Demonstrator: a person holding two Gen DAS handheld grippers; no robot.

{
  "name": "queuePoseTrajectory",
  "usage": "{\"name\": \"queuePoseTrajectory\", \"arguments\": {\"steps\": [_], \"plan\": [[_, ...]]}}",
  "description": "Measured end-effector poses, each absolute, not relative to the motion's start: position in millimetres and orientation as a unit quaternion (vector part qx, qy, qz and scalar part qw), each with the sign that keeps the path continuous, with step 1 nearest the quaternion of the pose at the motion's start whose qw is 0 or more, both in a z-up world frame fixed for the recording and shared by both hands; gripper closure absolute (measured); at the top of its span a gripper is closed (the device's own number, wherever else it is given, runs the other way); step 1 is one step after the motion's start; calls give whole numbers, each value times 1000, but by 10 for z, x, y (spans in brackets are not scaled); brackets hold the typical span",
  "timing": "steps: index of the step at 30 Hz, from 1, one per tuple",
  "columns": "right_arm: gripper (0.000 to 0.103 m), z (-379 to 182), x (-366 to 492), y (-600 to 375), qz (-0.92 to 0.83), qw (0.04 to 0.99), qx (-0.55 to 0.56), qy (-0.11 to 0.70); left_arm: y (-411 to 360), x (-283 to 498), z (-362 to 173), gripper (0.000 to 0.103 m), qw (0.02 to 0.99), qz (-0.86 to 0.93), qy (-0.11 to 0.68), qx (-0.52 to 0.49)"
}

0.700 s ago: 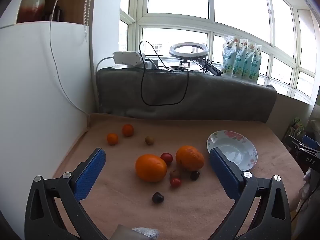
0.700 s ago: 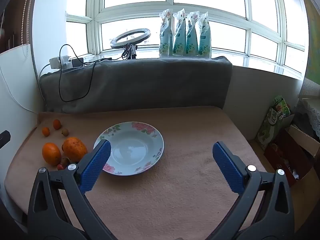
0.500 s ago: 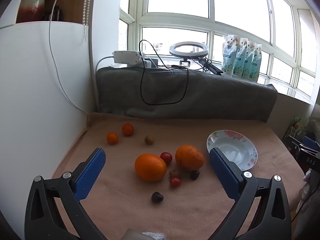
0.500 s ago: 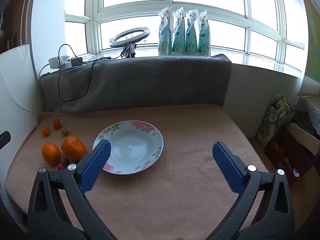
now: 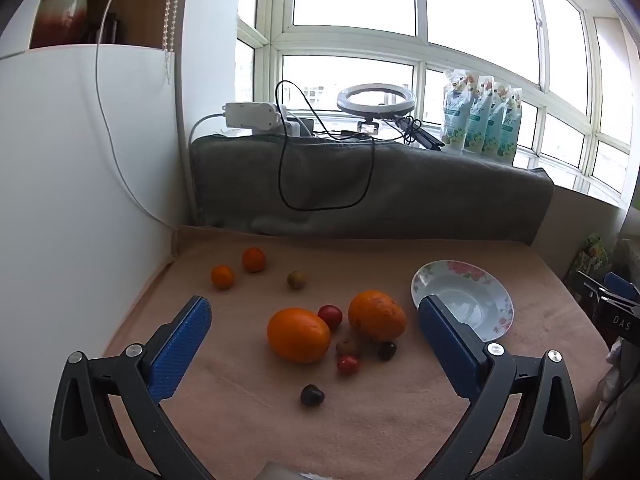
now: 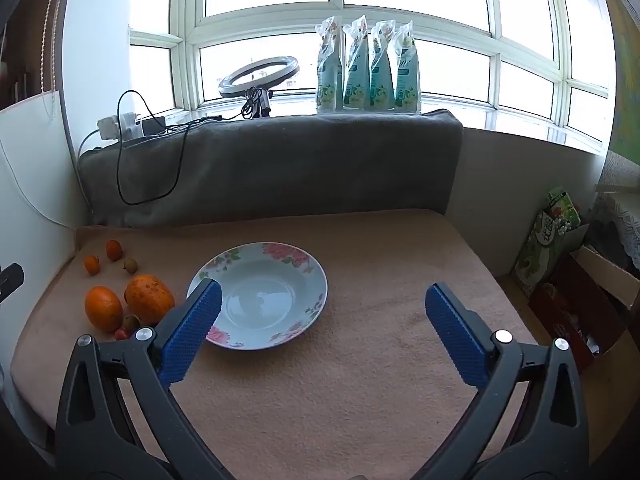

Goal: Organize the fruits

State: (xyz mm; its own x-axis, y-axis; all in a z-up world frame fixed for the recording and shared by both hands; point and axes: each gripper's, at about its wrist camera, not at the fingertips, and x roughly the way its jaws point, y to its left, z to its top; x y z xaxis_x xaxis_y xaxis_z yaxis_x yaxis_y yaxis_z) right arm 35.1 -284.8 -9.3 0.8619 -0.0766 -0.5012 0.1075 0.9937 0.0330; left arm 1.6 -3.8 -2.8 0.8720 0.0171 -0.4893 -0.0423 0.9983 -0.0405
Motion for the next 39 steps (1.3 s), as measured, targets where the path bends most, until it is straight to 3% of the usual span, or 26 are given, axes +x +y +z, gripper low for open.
{"name": "queuePoseTrajectory", "arguments": {"steps": [39], "plan": [[0,-111,352,-2805,-41,964,36,262,-77,35,3,0,968,15,249,-28]]}}
